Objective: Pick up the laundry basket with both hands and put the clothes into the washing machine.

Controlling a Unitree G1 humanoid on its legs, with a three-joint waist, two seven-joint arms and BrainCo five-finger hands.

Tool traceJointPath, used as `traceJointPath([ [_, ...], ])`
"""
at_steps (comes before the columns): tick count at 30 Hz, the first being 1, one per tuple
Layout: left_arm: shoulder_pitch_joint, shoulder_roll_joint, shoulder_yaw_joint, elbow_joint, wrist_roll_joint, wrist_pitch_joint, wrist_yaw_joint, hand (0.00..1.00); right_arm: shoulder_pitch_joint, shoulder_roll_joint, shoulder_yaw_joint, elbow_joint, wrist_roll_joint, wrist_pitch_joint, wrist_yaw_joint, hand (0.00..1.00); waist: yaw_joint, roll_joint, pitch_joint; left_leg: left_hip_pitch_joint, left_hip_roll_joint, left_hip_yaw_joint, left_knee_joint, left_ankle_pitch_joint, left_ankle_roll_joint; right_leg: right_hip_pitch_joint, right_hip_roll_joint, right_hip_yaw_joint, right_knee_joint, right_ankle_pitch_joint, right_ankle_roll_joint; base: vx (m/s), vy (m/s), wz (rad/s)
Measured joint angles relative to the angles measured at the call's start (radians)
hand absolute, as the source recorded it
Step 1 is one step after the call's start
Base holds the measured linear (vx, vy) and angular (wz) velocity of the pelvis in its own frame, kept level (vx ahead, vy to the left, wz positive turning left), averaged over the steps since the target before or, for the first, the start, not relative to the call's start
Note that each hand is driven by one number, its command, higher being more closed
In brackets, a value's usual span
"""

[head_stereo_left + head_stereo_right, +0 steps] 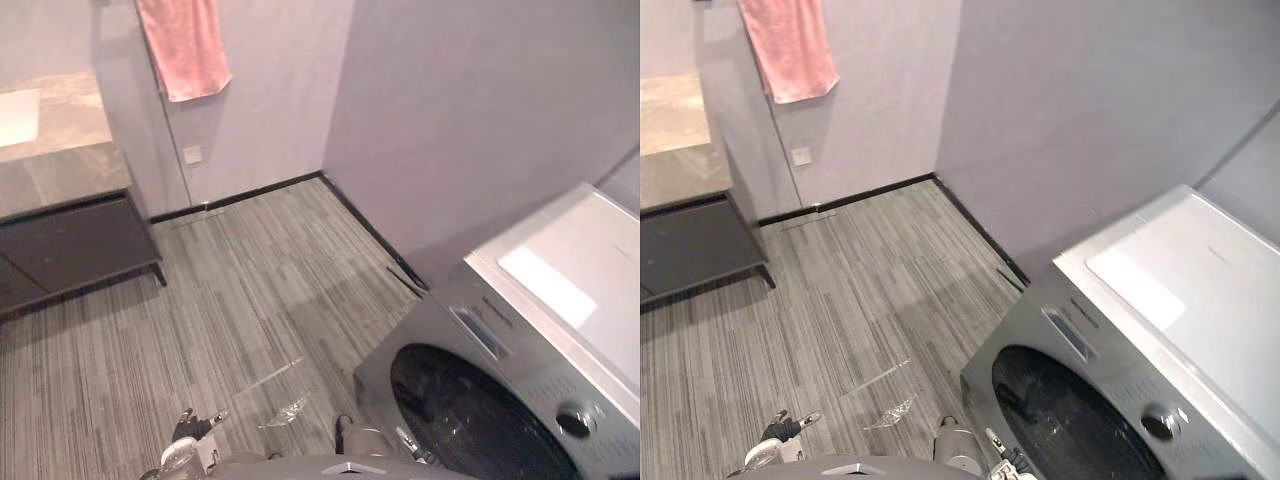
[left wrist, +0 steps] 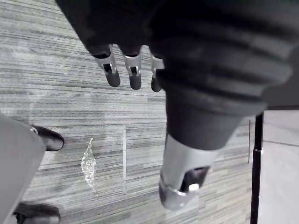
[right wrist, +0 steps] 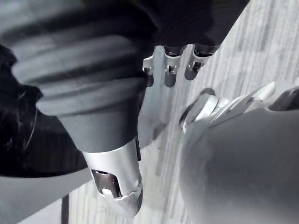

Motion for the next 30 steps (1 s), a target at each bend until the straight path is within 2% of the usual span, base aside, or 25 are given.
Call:
traceJointPath([
  [1,0.007,-0.005,0.027,-0.002,-0.001,-0.001,0.0,0.0,0.0,0.002,0.02,0.007,-0.002,0.0,0.0,0.0,0.006,-0.009,-0.007,-0.001,0.002,-0.012,0.028,-0.012,-0.021,0.045,-0.015,-0.053,-0.015,0.013,0.016,0.23,-0.171,0.65],
  [2,0.007,-0.013,0.038,-0.006,-0.001,-0.001,-0.001,0.0,-0.007,0.0,0.03,0.011,-0.005,0.001,0.001,0.0,0.007,-0.01,-0.009,0.0,0.011,-0.022,0.043,-0.018,-0.031,0.059,-0.011,-0.075,-0.015,0.011,0.014,0.31,-0.241,0.86],
  [4,0.007,-0.053,0.077,-0.022,-0.014,-0.005,-0.002,0.0,-0.017,-0.014,0.036,0.007,-0.023,-0.002,0.003,0.0,0.003,0.02,-0.02,0.014,0.043,-0.034,0.072,-0.026,-0.054,0.119,-0.004,-0.15,-0.027,0.008,0.007,0.25,-0.192,1.08],
  [6,0.009,-0.065,0.083,-0.028,-0.031,-0.01,-0.002,0.0,-0.023,-0.026,0.036,-0.004,-0.04,-0.001,0.002,0.0,-0.001,0.035,-0.02,-0.002,0.074,-0.025,0.141,-0.056,-0.088,0.18,0.007,-0.2,-0.041,0.007,0.006,0.19,-0.139,1.15],
  [8,0.019,-0.074,0.063,-0.049,-0.032,-0.009,-0.001,0.0,-0.043,-0.03,0.052,-0.009,-0.04,-0.004,0.001,0.0,0.002,0.056,-0.019,-0.032,0.086,0.01,0.236,-0.058,-0.088,0.209,0.026,-0.223,-0.029,-0.01,0.005,0.06,-0.101,0.86],
  [9,0.023,-0.063,0.043,-0.065,-0.032,-0.01,-0.001,0.0,-0.053,-0.028,0.09,-0.01,-0.04,-0.005,0.002,0.0,0.002,0.05,-0.015,-0.095,0.082,0.015,0.354,-0.057,-0.089,0.211,0.028,-0.222,-0.022,-0.05,0.006,-0.01,-0.091,0.74],
  [11,0.014,-0.052,0.014,-0.081,-0.043,-0.01,-0.001,0.0,-0.069,-0.028,0.105,-0.009,-0.04,-0.005,0.001,0.0,0.009,0.043,-0.012,-0.185,0.098,0.055,0.521,-0.053,-0.095,0.235,0.027,-0.226,-0.033,-0.087,0.012,-0.01,-0.061,0.44],
  [12,0.015,-0.043,-0.007,-0.079,-0.053,-0.01,-0.001,0.0,-0.084,-0.024,0.095,-0.008,-0.04,-0.005,-0.003,0.0,0.02,0.05,-0.006,-0.221,0.121,0.099,0.599,-0.034,-0.119,0.249,0.026,-0.231,-0.033,-0.107,0.014,-0.01,-0.052,0.09],
  [13,0.019,-0.034,-0.027,-0.078,-0.066,-0.009,-0.002,0.0,-0.091,-0.009,0.069,-0.008,-0.04,-0.005,-0.004,0.0,0.033,0.043,0.002,-0.23,0.119,0.144,0.614,0.01,-0.136,0.267,-0.005,-0.231,-0.042,-0.108,0.015,-0.03,-0.054,0.02],
  [14,0.016,-0.028,-0.028,-0.077,-0.075,-0.01,-0.003,0.0,-0.091,0.001,0.055,-0.008,-0.042,-0.005,-0.005,0.0,0.032,0.015,0.007,-0.228,0.113,0.164,0.618,0.014,-0.129,0.28,-0.028,-0.234,-0.057,-0.109,0.016,-0.05,-0.057,-0.01],
  [15,0.018,-0.026,-0.028,-0.077,-0.095,-0.011,-0.004,0.0,-0.103,0.003,0.052,-0.013,-0.047,-0.006,-0.007,0.0,0.032,0.024,0.009,-0.224,0.144,0.201,0.61,-0.048,-0.088,0.29,-0.043,-0.24,-0.07,-0.108,0.016,-0.09,-0.053,0.03],
  [16,0.021,-0.036,-0.035,-0.074,-0.111,-0.009,-0.003,0.0,-0.11,-0.008,0.043,-0.017,-0.048,-0.012,-0.007,0.0,0.022,0.056,0.014,-0.208,0.216,0.218,0.556,-0.09,-0.114,0.289,-0.041,-0.256,-0.081,-0.119,0.025,-0.12,-0.002,0.02],
  [17,0.029,-0.046,-0.035,-0.071,-0.111,-0.009,-0.002,0.0,-0.114,-0.019,0.032,-0.018,-0.047,-0.016,-0.008,0.0,0.01,0.086,0.017,-0.193,0.271,0.235,0.474,-0.094,-0.118,0.286,-0.039,-0.262,-0.08,-0.129,0.036,-0.12,0.059,0.14],
  [18,0.037,-0.055,-0.032,-0.067,-0.11,-0.009,-0.002,0.0,-0.119,-0.033,0.035,-0.027,-0.048,-0.018,-0.008,0.0,-0.002,0.109,0.018,-0.173,0.313,0.256,0.366,-0.083,-0.116,0.279,-0.04,-0.266,-0.065,-0.142,0.048,-0.07,0.186,0.47],
  [19,0.041,-0.057,-0.025,-0.059,-0.109,-0.009,-0.003,0.0,-0.113,-0.045,0.032,-0.022,-0.047,-0.018,-0.009,0.0,-0.015,0.113,0.019,-0.15,0.331,0.278,0.27,-0.031,-0.149,0.27,-0.055,-0.278,-0.025,-0.164,0.074,-0.03,0.243,0.46],
  [20,0.043,-0.043,-0.014,-0.053,-0.107,-0.006,0.0,0.0,-0.11,-0.038,0.026,0.001,-0.047,-0.014,-0.009,0.0,0.0,0.096,0.019,-0.121,0.282,0.297,0.209,-0.016,-0.141,0.267,-0.088,-0.256,-0.023,-0.17,0.071,-0.01,0.234,0.29],
  [22,0.062,-0.022,-0.005,-0.024,-0.105,-0.004,0.002,0.0,-0.111,-0.025,0.015,0.003,-0.048,-0.017,-0.009,0.0,0.004,0.06,0.008,-0.099,0.25,0.313,0.159,0.001,-0.133,0.274,-0.102,-0.23,-0.06,-0.159,0.06,0.03,0.145,-0.09],
  [25,0.062,-0.006,0.022,-0.007,-0.103,-0.001,0.002,0.0,-0.122,-0.005,-0.012,0.039,-0.048,-0.016,-0.008,0.0,0.003,0.027,-0.015,-0.089,0.208,0.335,0.105,0.024,-0.119,0.283,-0.127,-0.224,-0.15,-0.105,0.07,0.06,0.118,-0.09],
  [28,0.054,0.013,-0.006,0.026,-0.089,0.0,0.001,0.0,-0.119,-0.003,-0.035,0.066,-0.048,-0.017,-0.006,0.0,-0.006,0.016,-0.021,-0.032,0.173,0.35,0.051,0.039,-0.106,0.328,-0.149,-0.219,-0.189,-0.064,0.077,0.11,0.109,-0.14],
  [30,0.048,0.025,-0.068,0.042,-0.089,-0.001,0.0,0.0,-0.105,-0.009,-0.052,0.074,-0.052,-0.007,-0.006,0.0,-0.009,0.013,-0.021,0.026,0.146,0.36,-0.01,0.05,-0.101,0.341,-0.164,-0.216,-0.166,-0.052,0.065,0.09,0.121,-0.11],
])
